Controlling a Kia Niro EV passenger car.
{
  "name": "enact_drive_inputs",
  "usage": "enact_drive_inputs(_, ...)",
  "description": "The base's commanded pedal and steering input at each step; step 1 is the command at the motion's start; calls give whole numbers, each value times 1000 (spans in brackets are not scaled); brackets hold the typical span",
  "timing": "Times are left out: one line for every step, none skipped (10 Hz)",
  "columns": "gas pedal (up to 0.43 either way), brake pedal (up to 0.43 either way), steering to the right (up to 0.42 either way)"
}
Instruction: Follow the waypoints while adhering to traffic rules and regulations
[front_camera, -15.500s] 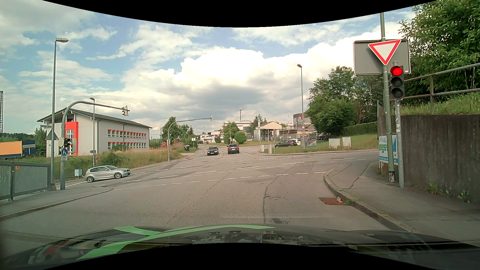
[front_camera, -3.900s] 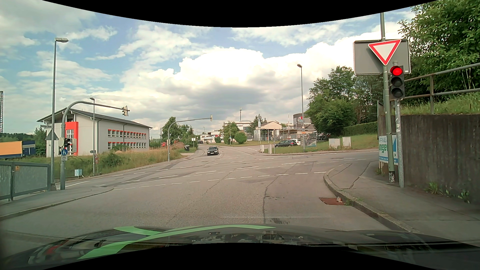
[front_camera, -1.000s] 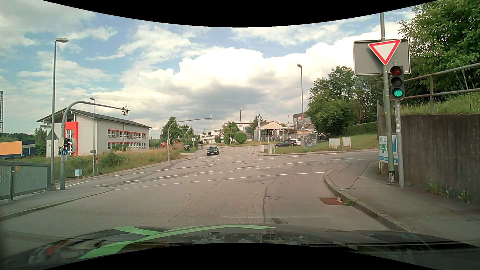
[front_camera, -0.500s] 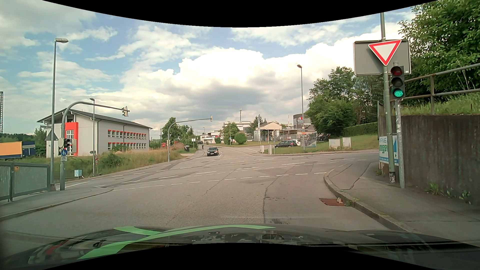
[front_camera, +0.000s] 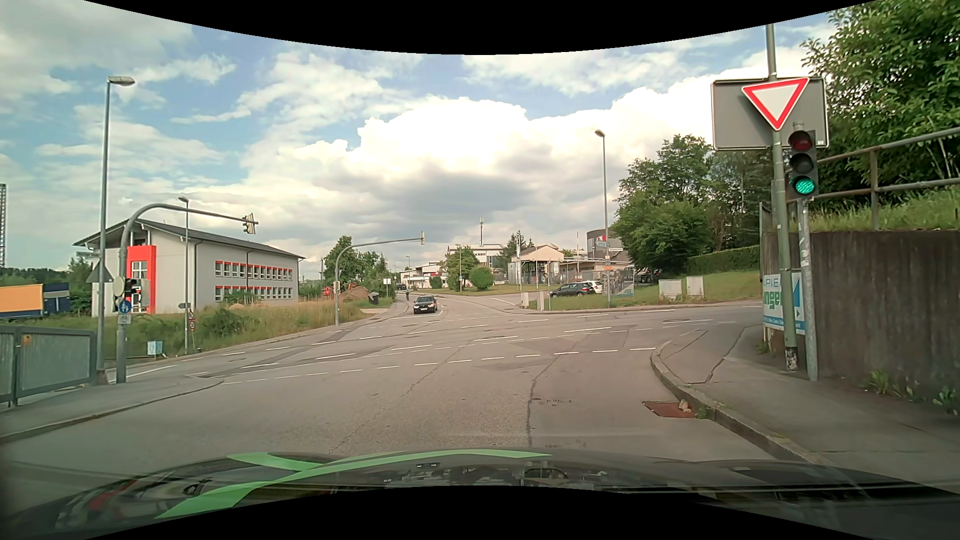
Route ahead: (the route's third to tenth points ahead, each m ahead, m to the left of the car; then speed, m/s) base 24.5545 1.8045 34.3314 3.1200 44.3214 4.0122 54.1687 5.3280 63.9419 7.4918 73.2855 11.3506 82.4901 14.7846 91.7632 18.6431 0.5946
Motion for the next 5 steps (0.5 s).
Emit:
enact_drive_inputs(268, 0, -14)
enact_drive_inputs(268, 0, -14)
enact_drive_inputs(268, 0, -14)
enact_drive_inputs(268, 0, -14)
enact_drive_inputs(268, 0, -14)
